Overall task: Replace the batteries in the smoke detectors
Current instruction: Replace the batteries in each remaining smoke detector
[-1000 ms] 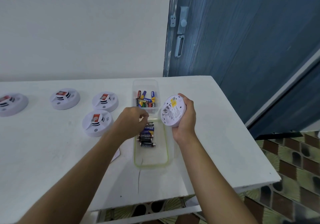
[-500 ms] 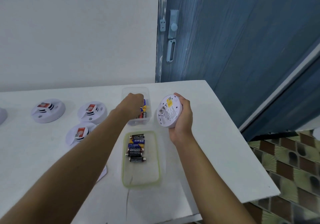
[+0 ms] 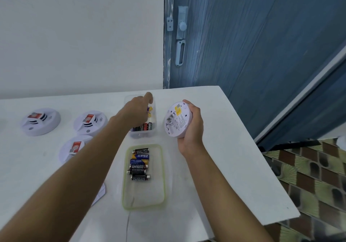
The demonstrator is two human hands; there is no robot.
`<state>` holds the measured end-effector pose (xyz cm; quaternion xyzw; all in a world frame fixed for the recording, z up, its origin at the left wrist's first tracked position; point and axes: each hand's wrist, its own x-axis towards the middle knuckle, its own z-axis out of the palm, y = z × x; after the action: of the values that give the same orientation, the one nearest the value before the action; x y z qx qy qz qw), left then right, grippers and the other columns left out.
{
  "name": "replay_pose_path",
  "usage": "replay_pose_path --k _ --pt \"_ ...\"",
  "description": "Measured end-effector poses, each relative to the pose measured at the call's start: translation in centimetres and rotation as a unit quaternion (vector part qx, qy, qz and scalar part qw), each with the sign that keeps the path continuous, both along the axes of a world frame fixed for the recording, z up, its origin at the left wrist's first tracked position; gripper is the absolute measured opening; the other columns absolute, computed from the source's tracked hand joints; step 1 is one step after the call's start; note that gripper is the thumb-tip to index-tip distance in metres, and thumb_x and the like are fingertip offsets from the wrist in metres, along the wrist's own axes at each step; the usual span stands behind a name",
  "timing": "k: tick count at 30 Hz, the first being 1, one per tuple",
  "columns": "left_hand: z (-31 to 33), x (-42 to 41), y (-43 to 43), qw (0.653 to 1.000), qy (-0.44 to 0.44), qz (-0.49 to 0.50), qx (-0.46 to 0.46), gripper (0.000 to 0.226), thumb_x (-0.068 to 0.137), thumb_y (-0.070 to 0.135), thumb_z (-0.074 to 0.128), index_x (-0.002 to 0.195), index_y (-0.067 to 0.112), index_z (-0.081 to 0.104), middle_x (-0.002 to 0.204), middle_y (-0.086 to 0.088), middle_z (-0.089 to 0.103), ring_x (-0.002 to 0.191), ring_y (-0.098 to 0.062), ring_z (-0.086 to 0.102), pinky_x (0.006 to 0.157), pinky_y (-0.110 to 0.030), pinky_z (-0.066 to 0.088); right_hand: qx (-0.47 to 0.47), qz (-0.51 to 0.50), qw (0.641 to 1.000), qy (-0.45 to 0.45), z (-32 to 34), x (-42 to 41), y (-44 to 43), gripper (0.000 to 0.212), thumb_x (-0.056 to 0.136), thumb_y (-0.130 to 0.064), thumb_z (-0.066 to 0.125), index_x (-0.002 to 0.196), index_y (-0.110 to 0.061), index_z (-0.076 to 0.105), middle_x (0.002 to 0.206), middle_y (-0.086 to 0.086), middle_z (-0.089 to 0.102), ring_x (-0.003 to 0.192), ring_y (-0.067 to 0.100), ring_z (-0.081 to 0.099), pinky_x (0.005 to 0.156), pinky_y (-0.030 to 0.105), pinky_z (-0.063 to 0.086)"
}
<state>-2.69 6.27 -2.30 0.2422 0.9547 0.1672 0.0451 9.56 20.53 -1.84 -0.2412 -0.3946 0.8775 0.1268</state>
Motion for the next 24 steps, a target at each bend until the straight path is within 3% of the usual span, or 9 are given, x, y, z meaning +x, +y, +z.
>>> replay_pose_path --k 2,6,8,10,12,15,17,20,24 --pt "0.6 0.8 0.2 0.997 0.007 -0.002 0.078 0.036 0.090 0.006 0.046 0.122 0.022 0.048 0.091 -0.005 0.055 0.080 -0.024 0.052 0.065 -0.032 0.039 0.004 0.001 1.000 0.002 0.1 0.0 0.0 0.025 0.093 -0.036 0.056 0.109 -0.025 0.072 0.111 0.003 0.069 0.106 0.022 0.063 0.082 0.034 0.051" --pt "2.4 4.0 0.5 0.965 0.014 0.034 0.258 0.027 0.090 0.009 0.055 0.110 0.024 0.064 0.091 0.002 0.066 0.075 -0.014 0.066 0.061 -0.016 0.044 -0.004 0.008 1.000 0.010 0.5 0.1 0.0 0.025 0.092 -0.038 0.055 0.107 -0.027 0.071 0.110 0.003 0.068 0.103 0.023 0.062 0.080 0.034 0.051" --pt "3.4 6.1 0.9 0.928 -0.033 0.060 0.366 0.019 0.090 0.011 0.062 0.105 0.021 0.064 0.082 0.006 0.068 0.069 -0.010 0.066 0.062 -0.018 0.049 -0.019 0.013 1.000 0.018 0.8 0.3 -0.1 0.023 0.094 -0.037 0.053 0.106 -0.026 0.070 0.105 0.003 0.067 0.097 0.022 0.062 0.078 0.032 0.050" --pt "3.8 7.9 1.3 0.894 -0.080 0.068 0.435 0.016 0.087 0.014 0.070 0.102 0.017 0.064 0.080 0.001 0.069 0.073 -0.015 0.068 0.069 -0.028 0.055 -0.038 0.023 0.999 0.030 1.3 0.5 -0.1 0.022 0.095 -0.036 0.052 0.103 -0.024 0.069 0.097 0.003 0.067 0.091 0.021 0.061 0.076 0.030 0.049" --pt "3.7 9.0 1.7 0.883 -0.104 0.075 0.452 0.018 0.085 0.014 0.073 0.100 0.014 0.064 0.080 -0.004 0.069 0.077 -0.021 0.070 0.070 -0.032 0.057 -0.056 0.036 0.997 0.042 1.7 0.8 -0.2 0.022 0.096 -0.035 0.051 0.102 -0.023 0.068 0.090 0.002 0.067 0.084 0.019 0.062 0.072 0.029 0.049" --pt "3.4 9.9 2.0 0.882 -0.102 0.105 0.448 0.020 0.084 0.016 0.075 0.100 0.011 0.064 0.084 -0.011 0.070 0.076 -0.022 0.070 0.061 -0.021 0.050 -0.069 0.051 0.995 0.055 2.0 1.3 -0.4 0.023 0.096 -0.035 0.049 0.104 -0.022 0.066 0.089 0.003 0.067 0.082 0.019 0.062 0.070 0.030 0.049" --pt "3.3 10.4 2.1 0.869 -0.107 0.114 0.470 0.020 0.084 0.014 0.076 0.100 0.008 0.066 0.087 -0.015 0.071 0.076 -0.023 0.071 0.063 -0.020 0.051 -0.070 0.055 0.994 0.061 2.1 1.5 -0.5 0.025 0.096 -0.035 0.048 0.107 -0.022 0.066 0.092 0.004 0.067 0.084 0.020 0.062 0.070 0.031 0.050" --pt "3.4 11.3 2.1 0.863 -0.121 0.106 0.479 0.017 0.083 0.014 0.076 0.098 0.008 0.070 0.087 -0.012 0.074 0.080 -0.022 0.071 0.074 -0.028 0.057 -0.080 0.066 0.992 0.077 2.5 2.1 -0.5 0.024 0.096 -0.034 0.048 0.103 -0.021 0.066 0.087 0.004 0.066 0.079 0.019 0.062 0.069 0.030 0.049" --pt "3.5 12.5 2.3 0.875 -0.097 0.109 0.461 0.019 0.082 0.015 0.077 0.099 0.009 0.072 0.083 -0.004 0.074 0.074 -0.010 0.068 0.074 -0.020 0.053 -0.090 0.066 0.990 0.085 2.6 2.6 -0.6 0.025 0.096 -0.034 0.047 0.106 -0.020 0.066 0.087 0.005 0.066 0.074 0.018 0.064 0.066 0.028 0.050"
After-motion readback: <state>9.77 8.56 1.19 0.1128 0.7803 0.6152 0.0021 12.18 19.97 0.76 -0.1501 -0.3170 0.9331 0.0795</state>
